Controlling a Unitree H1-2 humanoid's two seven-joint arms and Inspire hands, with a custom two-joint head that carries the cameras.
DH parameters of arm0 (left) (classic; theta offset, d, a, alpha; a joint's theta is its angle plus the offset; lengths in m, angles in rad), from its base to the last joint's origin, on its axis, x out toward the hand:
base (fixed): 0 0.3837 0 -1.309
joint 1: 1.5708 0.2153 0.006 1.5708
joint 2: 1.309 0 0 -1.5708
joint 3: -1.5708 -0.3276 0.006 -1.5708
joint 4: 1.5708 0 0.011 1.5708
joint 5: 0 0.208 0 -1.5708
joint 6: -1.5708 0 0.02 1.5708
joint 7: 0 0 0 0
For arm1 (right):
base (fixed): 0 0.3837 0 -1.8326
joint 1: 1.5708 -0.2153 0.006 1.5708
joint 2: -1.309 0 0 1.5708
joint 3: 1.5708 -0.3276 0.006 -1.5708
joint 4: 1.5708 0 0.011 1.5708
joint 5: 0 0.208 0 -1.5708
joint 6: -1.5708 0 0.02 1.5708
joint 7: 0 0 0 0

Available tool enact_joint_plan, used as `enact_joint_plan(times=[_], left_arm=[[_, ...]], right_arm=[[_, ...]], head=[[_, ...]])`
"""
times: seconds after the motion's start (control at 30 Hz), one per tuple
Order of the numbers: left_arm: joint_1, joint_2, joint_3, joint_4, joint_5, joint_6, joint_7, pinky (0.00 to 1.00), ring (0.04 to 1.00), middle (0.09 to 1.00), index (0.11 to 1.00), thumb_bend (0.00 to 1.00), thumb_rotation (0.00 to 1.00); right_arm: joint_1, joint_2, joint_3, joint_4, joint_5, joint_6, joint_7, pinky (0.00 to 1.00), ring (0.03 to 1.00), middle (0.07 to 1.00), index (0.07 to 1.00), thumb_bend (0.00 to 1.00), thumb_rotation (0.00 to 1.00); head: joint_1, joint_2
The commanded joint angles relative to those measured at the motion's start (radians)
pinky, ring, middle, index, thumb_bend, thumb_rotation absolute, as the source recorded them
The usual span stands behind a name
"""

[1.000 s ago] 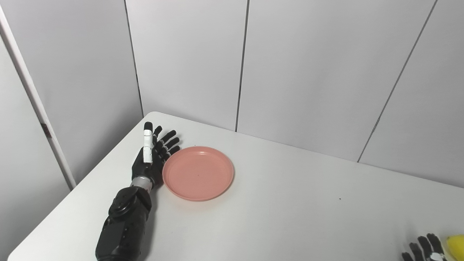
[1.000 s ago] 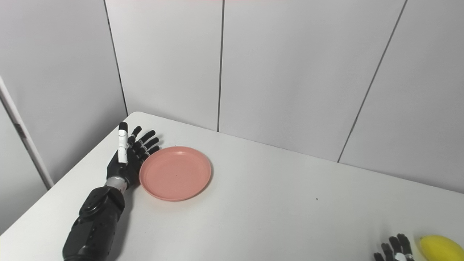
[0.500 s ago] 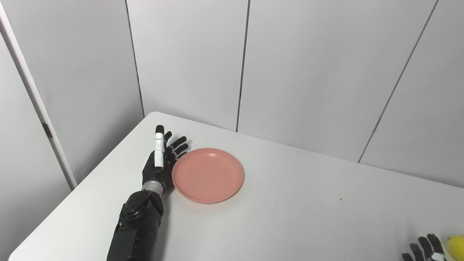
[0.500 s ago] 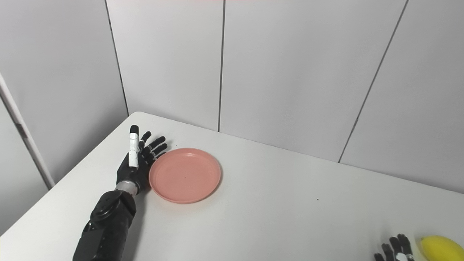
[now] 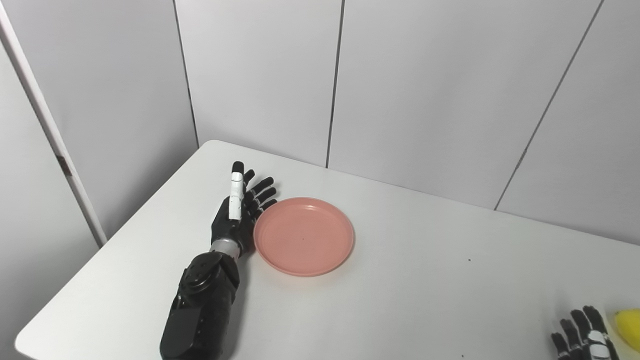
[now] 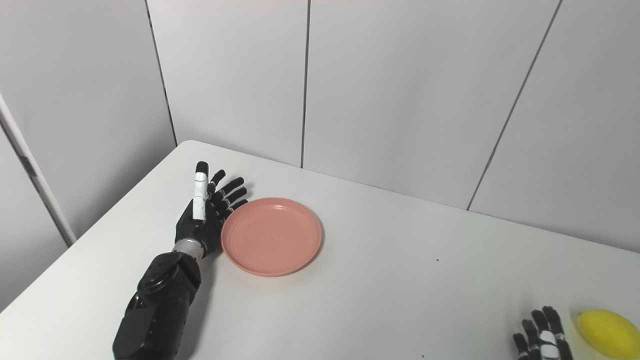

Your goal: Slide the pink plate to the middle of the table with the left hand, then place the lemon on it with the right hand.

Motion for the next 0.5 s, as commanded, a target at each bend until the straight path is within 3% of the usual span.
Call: enact_joint_plan(times=[0.0,0.33,0.47], left_arm=[[-0.025,0.008,-0.002,-0.039,-0.005,0.015,-0.009,0.84,0.840,0.828,0.945,1.00,0.90],[-0.022,-0.016,-0.011,-0.074,-0.008,0.066,-0.003,0.81,0.835,0.835,0.957,1.00,0.91],[-0.024,-0.030,-0.012,-0.074,-0.006,0.071,-0.004,0.83,0.846,0.831,0.951,1.00,0.89]], right_arm=[[0.007,0.009,0.009,-0.013,-0.010,0.034,-0.011,1.00,0.974,0.954,0.934,0.55,0.55],[0.004,0.020,0.016,0.007,-0.036,0.011,-0.001,1.00,0.962,0.941,0.923,0.64,0.54],[0.005,0.031,0.018,-0.004,-0.040,0.016,-0.007,1.00,0.961,0.936,0.917,0.60,0.55]], head=[[-0.015,0.004],[-0.047,0.014],[-0.058,0.019]])
